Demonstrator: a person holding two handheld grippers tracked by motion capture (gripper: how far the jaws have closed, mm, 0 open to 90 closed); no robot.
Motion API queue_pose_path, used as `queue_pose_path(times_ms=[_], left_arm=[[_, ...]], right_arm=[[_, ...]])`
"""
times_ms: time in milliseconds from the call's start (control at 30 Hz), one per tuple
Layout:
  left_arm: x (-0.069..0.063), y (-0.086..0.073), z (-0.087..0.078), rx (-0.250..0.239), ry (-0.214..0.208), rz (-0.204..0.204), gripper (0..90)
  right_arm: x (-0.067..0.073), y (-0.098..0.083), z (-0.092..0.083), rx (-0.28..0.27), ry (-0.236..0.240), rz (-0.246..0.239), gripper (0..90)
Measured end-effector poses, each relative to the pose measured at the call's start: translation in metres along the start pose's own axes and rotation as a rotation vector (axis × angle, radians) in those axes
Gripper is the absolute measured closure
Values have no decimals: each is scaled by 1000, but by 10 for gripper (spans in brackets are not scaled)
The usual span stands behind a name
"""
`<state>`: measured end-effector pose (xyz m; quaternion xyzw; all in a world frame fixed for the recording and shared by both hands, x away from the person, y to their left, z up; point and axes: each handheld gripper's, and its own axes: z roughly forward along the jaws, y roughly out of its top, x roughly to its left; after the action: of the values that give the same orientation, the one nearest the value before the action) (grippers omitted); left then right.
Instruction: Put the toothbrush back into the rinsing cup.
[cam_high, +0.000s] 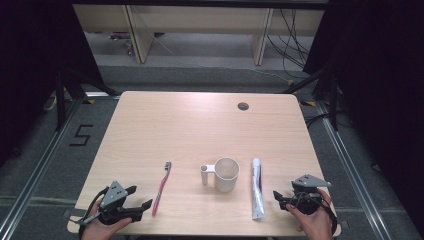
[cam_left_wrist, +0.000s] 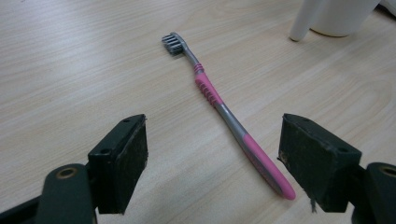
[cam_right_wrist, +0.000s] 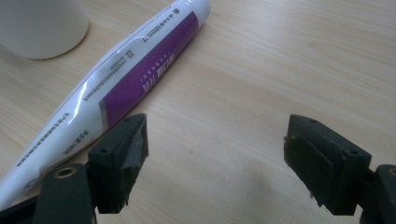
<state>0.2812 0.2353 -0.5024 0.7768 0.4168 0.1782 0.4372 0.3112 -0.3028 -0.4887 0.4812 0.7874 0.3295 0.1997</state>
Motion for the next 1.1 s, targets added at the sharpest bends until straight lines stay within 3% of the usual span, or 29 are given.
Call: queue_pose_path(times_ms=[33, 100, 167, 267, 333, 400, 533, 600, 633, 733, 800, 867, 1100], left_arm=[[0, 0, 0, 0, 0, 0, 220], [-1, 1, 0, -4, 2, -5, 212], [-1, 0, 0, -4, 7, -9, 204], [0, 0, 1, -8, 5, -14, 200], [0, 0, 1, 0, 4, -3, 198], [0, 0, 1, 2, 5, 0, 198], [-1, -1, 1, 8, 3, -2, 199], [-1, -1, 1, 7, 3, -1, 200], [0, -1, 1, 7, 5, 0, 201], [0, -1, 1, 12, 7, -1, 203], [0, -1, 1, 11, 9, 1, 206], [0, -1, 1, 13, 9, 0, 208], [0, -1, 1, 22, 11, 6, 214]], right_arm=[[0, 0, 0, 0, 0, 0, 230], [4, -1, 0, 11, 7, 44, 240], [0, 0, 1, 1, -1, -13, 240], [-2, 0, 1, -7, -1, -14, 241], [-4, -1, 2, -19, 7, -40, 244], [-2, -1, 1, -5, 1, -8, 244], [-1, -1, 3, -9, 4, -8, 246], [2, 0, 1, 2, 5, 25, 246], [0, 0, 1, -4, -4, -2, 246], [-1, -1, 2, -10, -5, -19, 249], [0, 0, 1, -5, -4, -4, 250], [-2, 0, 3, -26, -7, -34, 250], [-2, 0, 3, -25, -7, -34, 253]])
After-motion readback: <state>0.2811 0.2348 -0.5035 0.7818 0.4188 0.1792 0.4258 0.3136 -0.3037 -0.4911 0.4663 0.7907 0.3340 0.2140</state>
